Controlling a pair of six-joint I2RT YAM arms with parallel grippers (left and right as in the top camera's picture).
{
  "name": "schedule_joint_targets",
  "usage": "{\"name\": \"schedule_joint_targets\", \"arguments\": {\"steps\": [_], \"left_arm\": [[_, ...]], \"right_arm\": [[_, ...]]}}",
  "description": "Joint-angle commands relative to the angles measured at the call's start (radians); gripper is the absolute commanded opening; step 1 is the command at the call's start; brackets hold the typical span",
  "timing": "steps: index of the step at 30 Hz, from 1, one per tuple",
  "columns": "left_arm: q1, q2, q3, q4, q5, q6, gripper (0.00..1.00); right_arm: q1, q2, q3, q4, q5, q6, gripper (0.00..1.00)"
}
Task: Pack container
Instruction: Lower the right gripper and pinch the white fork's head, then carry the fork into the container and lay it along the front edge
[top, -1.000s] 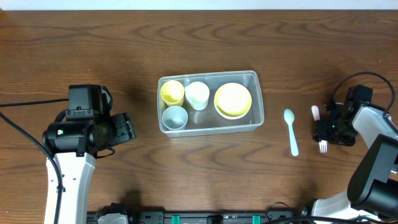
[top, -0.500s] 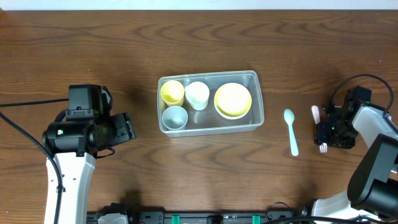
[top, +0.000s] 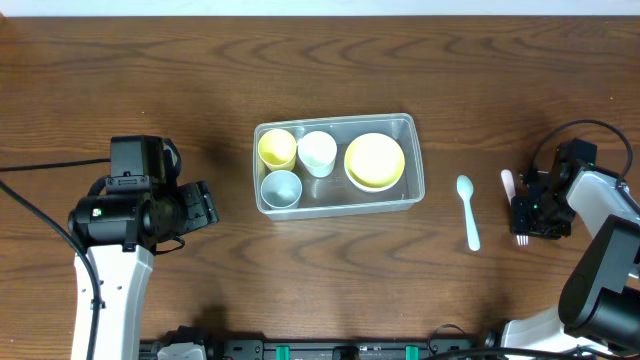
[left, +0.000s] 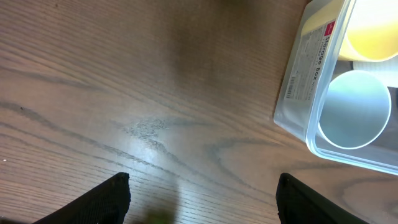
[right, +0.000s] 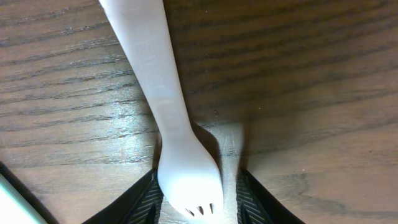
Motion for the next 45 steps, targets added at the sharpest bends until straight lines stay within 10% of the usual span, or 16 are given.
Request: {"name": "schedule_joint_targets", "arguments": {"steps": [1, 45], "left_arm": [[0.003, -0.007, 0.008, -0.003, -0.011, -0.002, 0.76], [0.003, -0.007, 0.008, -0.003, -0.011, -0.002, 0.75]], "right_arm": [[-0.003, 0.048, -0.031, 0.006, 0.037, 0.002, 0.38], [0.098, -0.069, 0.141, -0.025, 0.031, 0.131, 0.01]]}}
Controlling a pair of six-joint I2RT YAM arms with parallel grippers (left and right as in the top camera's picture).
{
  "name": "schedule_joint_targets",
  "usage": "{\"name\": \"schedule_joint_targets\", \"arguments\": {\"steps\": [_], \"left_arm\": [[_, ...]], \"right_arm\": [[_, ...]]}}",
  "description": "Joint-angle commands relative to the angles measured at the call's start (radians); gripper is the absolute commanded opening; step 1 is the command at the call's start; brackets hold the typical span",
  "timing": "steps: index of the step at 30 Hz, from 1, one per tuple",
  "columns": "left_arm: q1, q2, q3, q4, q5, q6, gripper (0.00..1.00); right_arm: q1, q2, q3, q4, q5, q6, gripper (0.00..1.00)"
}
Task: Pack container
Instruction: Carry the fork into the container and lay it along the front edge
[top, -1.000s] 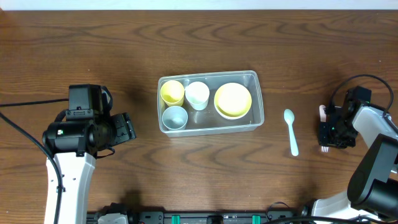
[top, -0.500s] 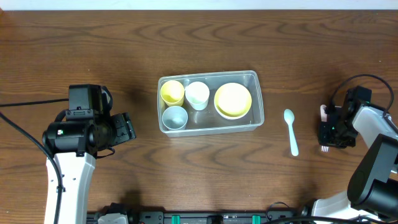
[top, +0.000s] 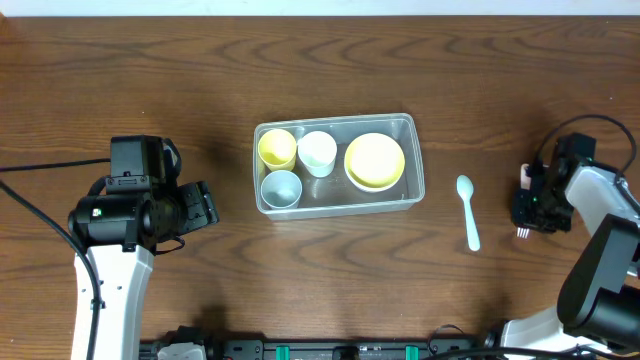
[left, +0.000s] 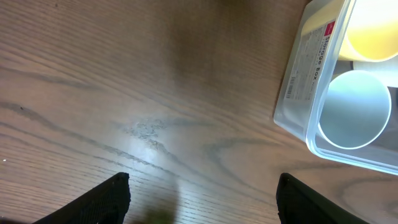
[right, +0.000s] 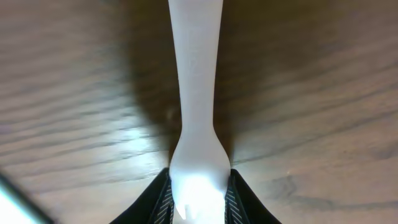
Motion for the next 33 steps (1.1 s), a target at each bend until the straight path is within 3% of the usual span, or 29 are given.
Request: {"name": "schedule_joint_targets", "arguments": {"steps": [1, 5, 10, 19, 24, 33], "left_arm": [[0.003, -0.007, 0.008, -0.003, -0.011, -0.002, 0.76], [0.003, -0.007, 0.008, -0.003, -0.011, -0.002, 0.76], [0.003, -0.007, 0.008, -0.003, -0.011, -0.002, 0.76], [0.003, -0.007, 0.008, -0.006, -0.011, -0.002, 0.75], [0.003, -0.007, 0.008, -0.007, -0.011, -0.002, 0.76], [0.003, -0.007, 0.008, -0.006, -0.011, -0.002, 0.76]], "right_arm": [[0.078, -0.092, 0.113, -0.017, 0.007, 0.008, 0.01], [0.202, -0.210, 0.246, -0.052, 0.004, -0.075, 0.01], [0.414, -0.306, 0.385, -0.096, -0.062, -0.299, 0.01], [0.766, -0.274, 0.418, -0.113, -0.115, -0.603, 0.01], [0.848, -0.191, 0.418, -0.153, -0.114, -0.688, 0.01], [0.861, -0.037, 0.418, -0.259, -0.114, -0.750, 0.01]]}}
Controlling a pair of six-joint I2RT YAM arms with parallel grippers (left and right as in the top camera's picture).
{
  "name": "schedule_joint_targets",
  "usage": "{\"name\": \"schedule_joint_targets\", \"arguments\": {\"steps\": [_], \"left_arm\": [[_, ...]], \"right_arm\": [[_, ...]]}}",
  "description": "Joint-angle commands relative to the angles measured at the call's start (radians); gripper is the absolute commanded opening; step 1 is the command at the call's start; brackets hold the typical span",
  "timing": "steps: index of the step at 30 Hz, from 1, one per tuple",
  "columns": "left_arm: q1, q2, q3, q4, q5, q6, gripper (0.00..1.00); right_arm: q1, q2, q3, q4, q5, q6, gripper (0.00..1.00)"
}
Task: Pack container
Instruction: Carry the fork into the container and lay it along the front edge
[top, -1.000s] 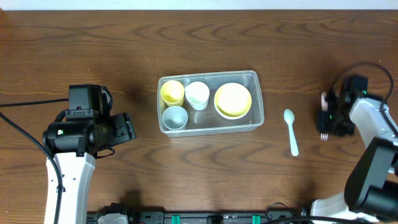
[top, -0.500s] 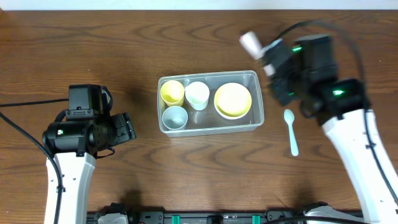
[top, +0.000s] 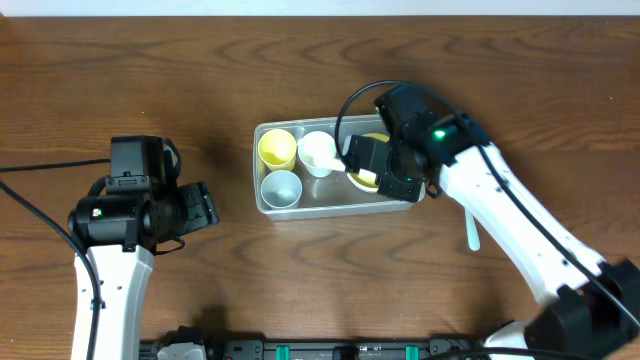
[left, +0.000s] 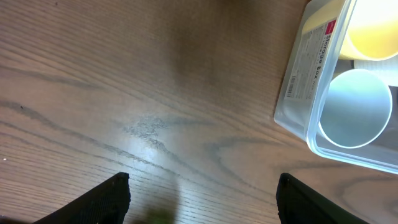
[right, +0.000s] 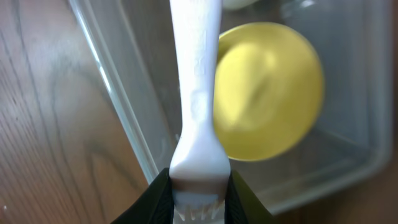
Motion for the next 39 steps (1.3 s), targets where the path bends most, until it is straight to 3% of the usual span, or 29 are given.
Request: {"name": "schedule_joint_targets", "arguments": {"steps": [1, 8, 12, 22, 26, 32, 35, 39], "left_arm": [[0.003, -0.007, 0.008, -0.003, -0.011, -0.002, 0.76], [0.003, -0.007, 0.008, -0.007, -0.011, -0.002, 0.75], [0.003, -0.007, 0.008, -0.006, -0.011, -0.002, 0.75], [0.003, -0.007, 0.008, -0.007, -0.011, -0.002, 0.76], [0.003, -0.007, 0.008, -0.009, -0.011, -0.002, 0.76], [0.003, -0.007, 0.008, -0.020, -0.011, -0.002, 0.76], [0.003, -0.007, 0.008, -0.020, -0.011, -0.002, 0.76], [0.003, -0.007, 0.008, -0.020, -0.011, -0.002, 0.76]], "right_arm": [[0.007, 0.035, 0.000, 0.006, -0.007, -0.044, 0.01], [0.008, 0.060, 0.000, 0.007, -0.007, -0.043, 0.02], [0.007, 0.060, 0.000, 0.003, -0.008, -0.020, 0.27], [0.008, 0.060, 0.000, -0.005, -0.008, -0.005, 0.48], [0.008, 0.060, 0.000, -0.005, -0.008, 0.066, 0.53], [0.008, 0.060, 0.000, -0.035, -0.031, 0.220, 0.78], [0.008, 0.060, 0.000, -0.033, -0.066, 0.281, 0.82], [0.007, 0.056, 0.002, 0.011, -0.058, 0.465, 0.90]]}}
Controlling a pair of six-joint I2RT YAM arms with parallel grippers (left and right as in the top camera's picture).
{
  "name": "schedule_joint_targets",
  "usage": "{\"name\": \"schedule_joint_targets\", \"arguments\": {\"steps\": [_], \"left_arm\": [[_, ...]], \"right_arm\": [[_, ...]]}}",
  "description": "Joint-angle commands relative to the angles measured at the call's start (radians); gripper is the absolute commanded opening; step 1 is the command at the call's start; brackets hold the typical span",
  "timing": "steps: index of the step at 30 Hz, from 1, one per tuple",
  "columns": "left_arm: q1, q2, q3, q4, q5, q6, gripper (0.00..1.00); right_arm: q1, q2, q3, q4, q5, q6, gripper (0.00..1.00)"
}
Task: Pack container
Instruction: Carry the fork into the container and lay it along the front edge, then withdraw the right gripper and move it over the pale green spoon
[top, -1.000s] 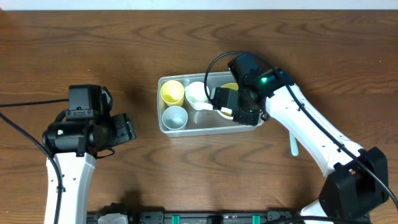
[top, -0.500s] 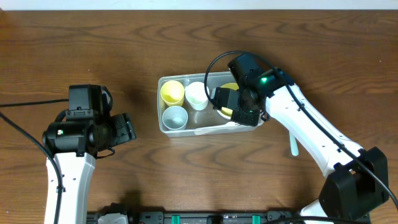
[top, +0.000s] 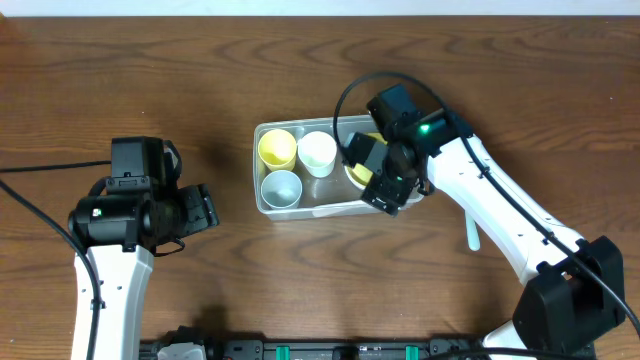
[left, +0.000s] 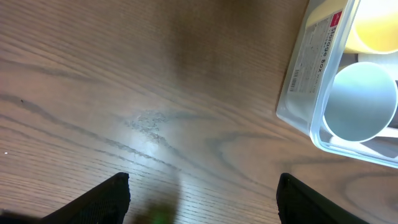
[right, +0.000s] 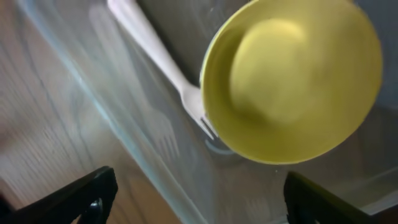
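A clear plastic container (top: 335, 120) sits mid-table holding a yellow cup (top: 277, 148), a white cup (top: 317, 153), a blue cup (top: 281, 188) and a yellow bowl (top: 360, 170) partly covered by my right arm. A pale plastic fork (right: 155, 59) lies on the container floor, its tines against the yellow bowl (right: 292, 81). My right gripper (right: 199, 205) hangs open above the container's front wall (right: 124, 143), holding nothing. Far to the container's left, my left gripper (left: 202, 205) stands open over bare wood. A light blue spoon (top: 470, 236) lies on the table to the right, partly hidden by the right arm.
In the left wrist view the container's labelled corner (left: 311, 81) and the blue cup (left: 360, 102) show at the right. The right arm (top: 490, 215) stretches from the lower right across the spoon's place. Cables loop above the right wrist.
My right gripper has opened and let go of the fork, which now lies in the container against the yellow bowl. The gripper sits slightly nearer the container's front wall. The left arm barely shifted.
My right gripper was open around the fork at the table's far right, with the spoon lying nearby. Then it was shut on the fork there. Then it held the fork over the container beside the bowl. Now the fork lies inside and the gripper is open.
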Motion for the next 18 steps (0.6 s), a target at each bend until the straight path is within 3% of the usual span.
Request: {"name": "schedule_joint_targets", "arguments": {"steps": [1, 4, 10, 18], "left_arm": [[0.003, -0.007, 0.008, -0.001, -0.011, -0.002, 0.76], [0.003, -0.007, 0.008, 0.000, -0.011, -0.002, 0.76], [0.003, -0.007, 0.008, -0.001, -0.011, -0.002, 0.76], [0.003, -0.007, 0.008, -0.004, -0.011, -0.002, 0.76]], "right_arm": [[0.006, 0.000, 0.003, 0.030, -0.012, 0.215, 0.92], [0.002, -0.033, 0.043, 0.047, 0.046, 0.328, 0.99], [-0.082, -0.154, 0.200, 0.012, 0.096, 0.399, 0.99], [-0.470, -0.272, 0.243, -0.115, 0.057, 0.468, 0.99]]}}
